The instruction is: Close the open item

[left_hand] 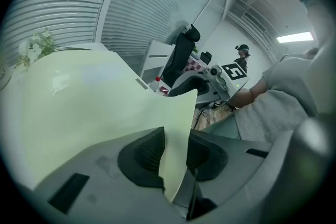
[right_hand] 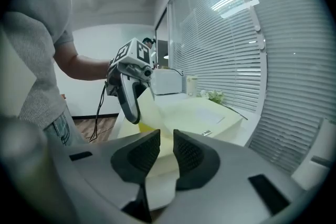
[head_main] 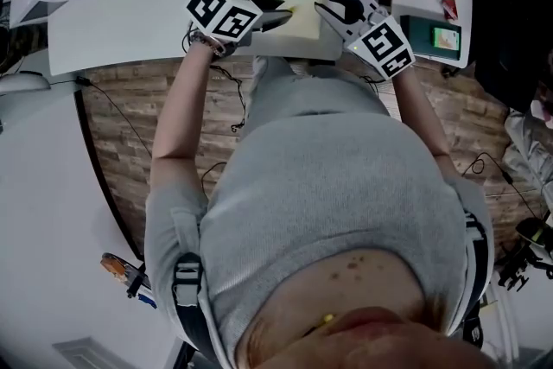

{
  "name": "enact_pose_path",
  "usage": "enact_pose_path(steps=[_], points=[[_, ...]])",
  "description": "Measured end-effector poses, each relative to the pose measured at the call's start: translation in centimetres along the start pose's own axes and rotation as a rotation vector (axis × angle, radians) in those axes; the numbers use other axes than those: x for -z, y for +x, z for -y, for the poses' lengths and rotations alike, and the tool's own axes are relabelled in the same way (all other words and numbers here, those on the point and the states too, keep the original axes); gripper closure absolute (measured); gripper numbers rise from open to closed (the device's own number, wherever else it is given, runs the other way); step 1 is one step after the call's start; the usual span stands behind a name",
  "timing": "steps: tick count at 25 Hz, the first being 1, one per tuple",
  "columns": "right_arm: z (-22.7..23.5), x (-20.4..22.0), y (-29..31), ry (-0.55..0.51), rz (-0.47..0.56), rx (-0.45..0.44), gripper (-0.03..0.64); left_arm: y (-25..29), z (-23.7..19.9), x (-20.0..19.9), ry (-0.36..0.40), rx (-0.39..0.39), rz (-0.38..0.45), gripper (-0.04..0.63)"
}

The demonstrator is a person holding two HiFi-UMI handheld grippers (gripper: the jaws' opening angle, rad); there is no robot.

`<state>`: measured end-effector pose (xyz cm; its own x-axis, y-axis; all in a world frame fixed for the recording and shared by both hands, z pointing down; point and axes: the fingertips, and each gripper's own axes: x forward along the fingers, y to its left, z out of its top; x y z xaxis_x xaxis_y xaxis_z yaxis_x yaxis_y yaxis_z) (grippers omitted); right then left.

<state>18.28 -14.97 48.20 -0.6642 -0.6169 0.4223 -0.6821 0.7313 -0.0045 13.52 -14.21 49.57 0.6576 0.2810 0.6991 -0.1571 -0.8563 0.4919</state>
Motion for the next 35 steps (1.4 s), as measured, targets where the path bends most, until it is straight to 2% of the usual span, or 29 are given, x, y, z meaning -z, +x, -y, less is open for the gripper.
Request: enact_pose_path(steps=[5, 10, 12, 15, 18, 20, 23, 27, 35], points=[[2.8, -0.4, -0.7, 0.101, 0.056, 0.089, 0.485, 0.3, -0.3, 0.3, -0.011, 0.029, -0.033, 0.520], [3.1, -0.3, -0.6, 0.125, 0.062, 0.116, 0.485, 0.2, -0.4, 0.1, -0.098, 0.149, -0.012, 0.520], [2.9, -0.3, -0.5, 0.133, 0.062, 0.116, 0.485, 0.1, -0.3, 0.0, -0.098, 0.163, -0.002, 0.518], [2.9, -0.2, -0.3, 0.145, 0.065, 0.120, 0.485, 0.3, 0.1, 0.1, -0.016, 0.093, -0.016, 0.505], [2.9, -0.1, -0.2, 0.155, 0.066, 0.121, 0.485, 0.9, 1.0, 0.5, 0.066, 0.037, -0.022, 0.447], [2.9, 0.0, -0.2, 0.158, 0.065, 0.118, 0.485, 1.2, 1.4, 0.6, 0.084, 0.043, 0.005, 0.408], [2.9, 0.1, -0.2, 0.160, 0.065, 0.112, 0.485, 1.3, 1.7, 0.7, 0.108, 0.045, 0.034, 0.393], [2.7, -0.1, -0.2, 0.183, 0.081, 0.099, 0.485, 1.5, 2.0, 1.0, 0.165, 0.013, 0.030, 0.366], [1.3, 0.7, 0.1, 0.195, 0.066, 0.067, 0.485, 1.9, 1.9, 1.2, 0.191, -0.023, 0.024, 0.373]])
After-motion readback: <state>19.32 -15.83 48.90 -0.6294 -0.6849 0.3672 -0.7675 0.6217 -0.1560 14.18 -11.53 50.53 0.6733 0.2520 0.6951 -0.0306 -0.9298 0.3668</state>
